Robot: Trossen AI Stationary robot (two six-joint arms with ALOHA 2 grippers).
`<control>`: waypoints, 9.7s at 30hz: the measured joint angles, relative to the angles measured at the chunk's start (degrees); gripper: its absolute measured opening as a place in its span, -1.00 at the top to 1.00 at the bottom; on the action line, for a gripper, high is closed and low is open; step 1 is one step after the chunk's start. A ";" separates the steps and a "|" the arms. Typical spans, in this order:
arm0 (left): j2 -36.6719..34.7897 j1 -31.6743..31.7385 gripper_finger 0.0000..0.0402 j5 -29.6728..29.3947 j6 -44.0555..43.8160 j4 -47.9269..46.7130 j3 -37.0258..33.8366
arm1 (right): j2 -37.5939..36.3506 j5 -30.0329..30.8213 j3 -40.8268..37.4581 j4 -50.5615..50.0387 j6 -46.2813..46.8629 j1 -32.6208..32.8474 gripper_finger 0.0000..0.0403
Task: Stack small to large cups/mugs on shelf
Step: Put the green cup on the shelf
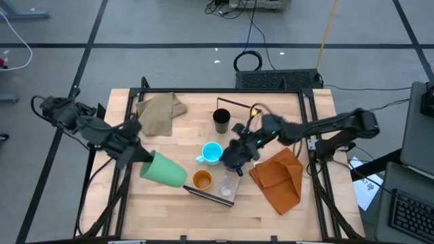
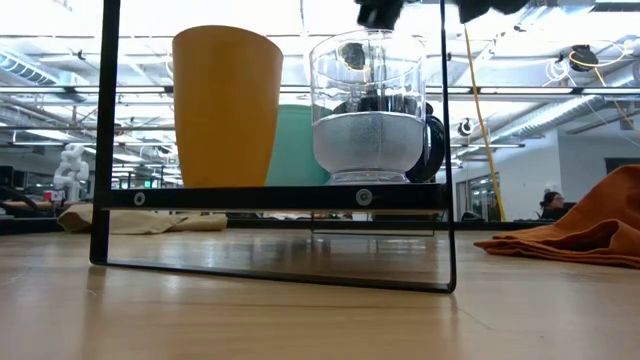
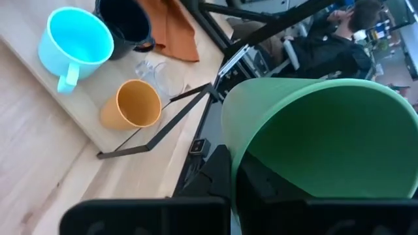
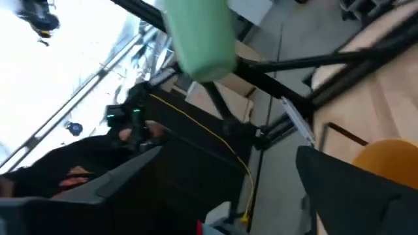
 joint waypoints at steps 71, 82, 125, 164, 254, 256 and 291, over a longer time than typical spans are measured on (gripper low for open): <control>31.40 16.35 1.00 40.76 -0.88 35.00 -0.06 | 16.16 -1.15 10.73 16.43 -7.65 15.50 -0.93; 34.57 16.47 1.00 43.89 -0.28 38.23 -0.10 | 16.08 -0.92 10.78 14.56 -6.87 15.87 -0.93; 34.84 18.18 1.00 40.57 -3.88 42.19 -0.10 | 17.89 -0.20 15.39 14.15 -6.95 18.64 -0.98; 30.54 18.02 0.59 47.70 -8.30 43.79 -0.32 | 17.61 -8.14 15.61 14.71 -6.87 16.50 -0.71; -5.25 15.60 0.60 -9.46 3.96 14.69 -0.17 | -11.90 59.02 -34.07 11.30 -56.77 -1.86 -0.70; -5.25 15.60 0.60 -9.48 3.58 14.69 -0.17 | -10.34 59.15 -34.62 13.23 -57.34 -1.86 -0.70; -5.25 15.60 0.60 -9.97 2.35 14.56 -0.17 | 18.40 55.79 -33.93 40.07 -58.25 -8.26 -0.71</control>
